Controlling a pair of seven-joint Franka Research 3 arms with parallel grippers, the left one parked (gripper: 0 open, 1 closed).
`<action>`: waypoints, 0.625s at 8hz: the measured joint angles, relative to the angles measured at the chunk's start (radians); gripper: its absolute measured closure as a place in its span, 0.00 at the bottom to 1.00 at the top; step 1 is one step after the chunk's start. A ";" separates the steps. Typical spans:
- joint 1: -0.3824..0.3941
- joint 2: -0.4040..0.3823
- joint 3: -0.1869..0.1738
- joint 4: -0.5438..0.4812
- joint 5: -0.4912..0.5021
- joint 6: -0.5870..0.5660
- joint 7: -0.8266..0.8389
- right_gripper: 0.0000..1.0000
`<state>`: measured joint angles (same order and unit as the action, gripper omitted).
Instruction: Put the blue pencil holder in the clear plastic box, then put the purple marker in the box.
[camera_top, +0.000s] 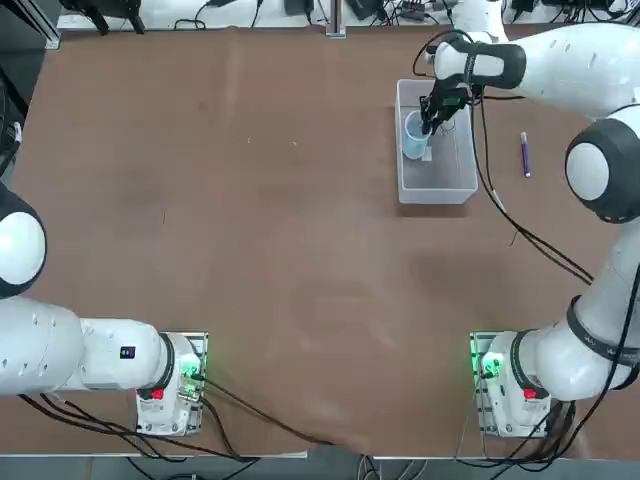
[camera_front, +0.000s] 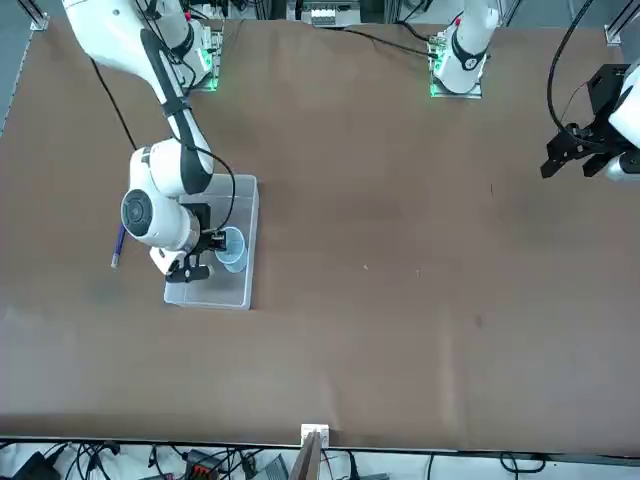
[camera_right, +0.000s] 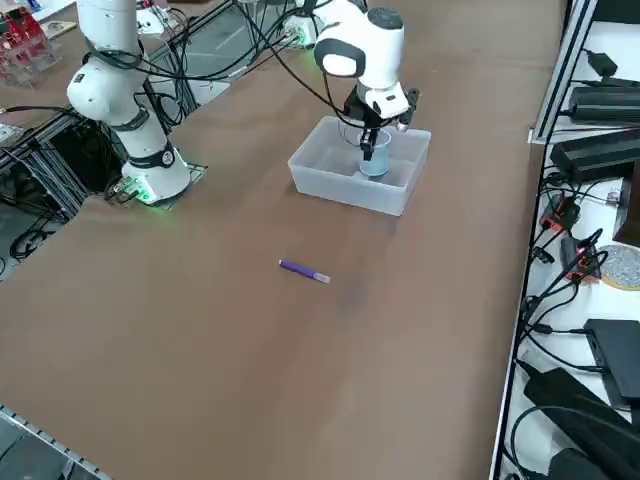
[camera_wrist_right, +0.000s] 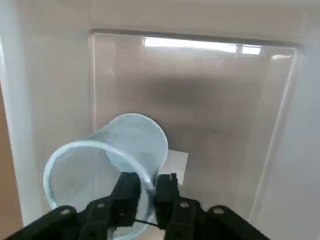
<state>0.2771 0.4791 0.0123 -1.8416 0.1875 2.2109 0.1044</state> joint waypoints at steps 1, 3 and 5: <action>0.000 0.000 0.000 0.004 0.000 0.000 0.000 0.55; 0.000 -0.010 -0.003 0.025 0.000 -0.007 0.000 0.20; -0.004 -0.066 -0.022 0.055 0.000 -0.100 0.015 0.00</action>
<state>0.2732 0.4129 -0.0092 -1.7862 0.1872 2.1109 0.1192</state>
